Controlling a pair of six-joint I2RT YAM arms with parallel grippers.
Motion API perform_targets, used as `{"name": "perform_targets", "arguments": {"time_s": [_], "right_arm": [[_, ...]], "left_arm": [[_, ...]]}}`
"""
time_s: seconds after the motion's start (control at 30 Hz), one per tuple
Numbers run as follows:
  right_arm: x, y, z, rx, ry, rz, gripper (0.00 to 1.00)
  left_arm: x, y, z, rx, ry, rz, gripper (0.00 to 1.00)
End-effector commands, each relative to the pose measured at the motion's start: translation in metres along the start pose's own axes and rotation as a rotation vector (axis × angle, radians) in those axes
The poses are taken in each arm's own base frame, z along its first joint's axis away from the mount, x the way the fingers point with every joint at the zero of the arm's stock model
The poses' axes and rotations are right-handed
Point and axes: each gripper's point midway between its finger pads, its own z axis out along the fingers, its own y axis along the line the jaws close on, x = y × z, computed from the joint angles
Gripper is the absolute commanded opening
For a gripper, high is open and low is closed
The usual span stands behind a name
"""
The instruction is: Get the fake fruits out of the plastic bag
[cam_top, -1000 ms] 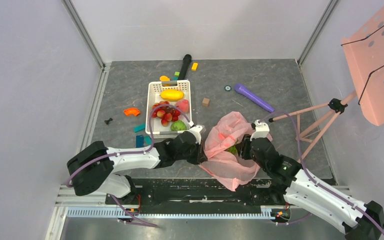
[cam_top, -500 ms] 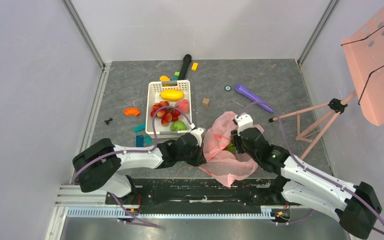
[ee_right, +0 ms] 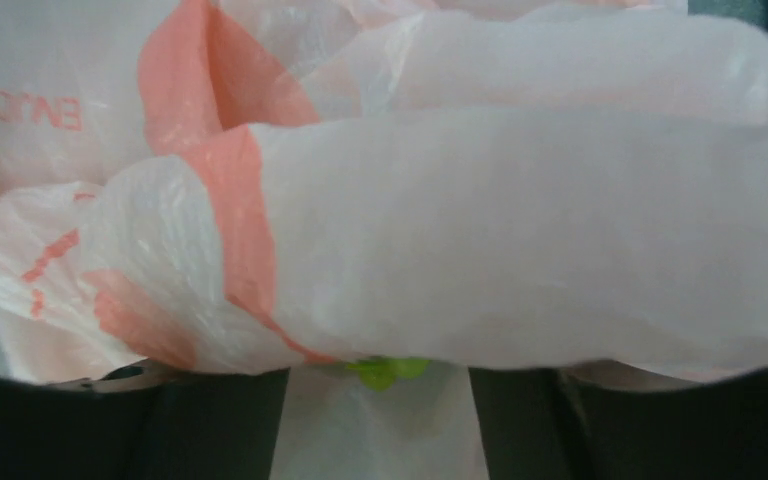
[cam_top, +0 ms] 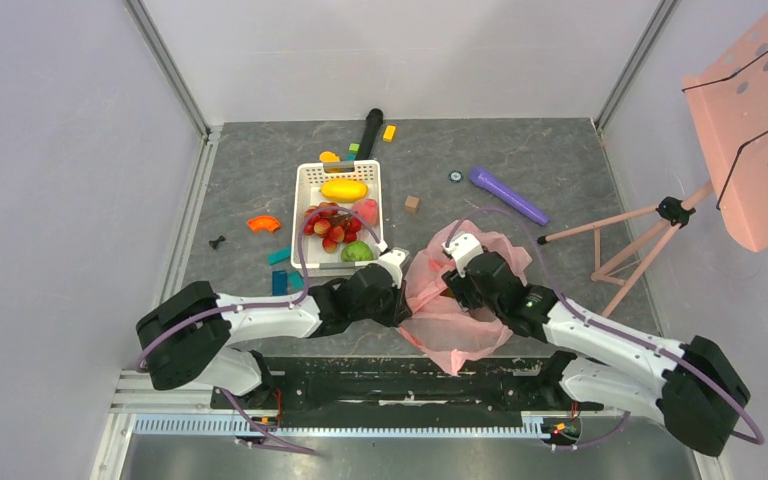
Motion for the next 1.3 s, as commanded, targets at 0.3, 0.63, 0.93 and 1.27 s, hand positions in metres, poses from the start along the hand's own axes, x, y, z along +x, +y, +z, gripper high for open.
{"name": "perform_targets", "arguments": {"time_s": [0.3,0.63,0.93,1.27], "right_arm": [[-0.006,-0.018,0.036,0.137,0.092,-0.181,0.77],[-0.01,-0.021,0.046,0.181,0.095,-0.134,0.25],[-0.057,-0.006,0.006,0.041,-0.12,-0.004,0.0],[-0.088,0.003,-0.048,-0.096,-0.287,0.069,0.0]], "left_arm": [[-0.026,-0.012,-0.002,0.035,-0.091,0.045,0.02],[-0.025,-0.011,-0.003,0.026,-0.086,0.044,0.02],[-0.022,-0.01,-0.001,0.019,-0.074,0.035,0.02],[-0.021,-0.004,0.001,-0.01,-0.067,0.036,0.02]]}}
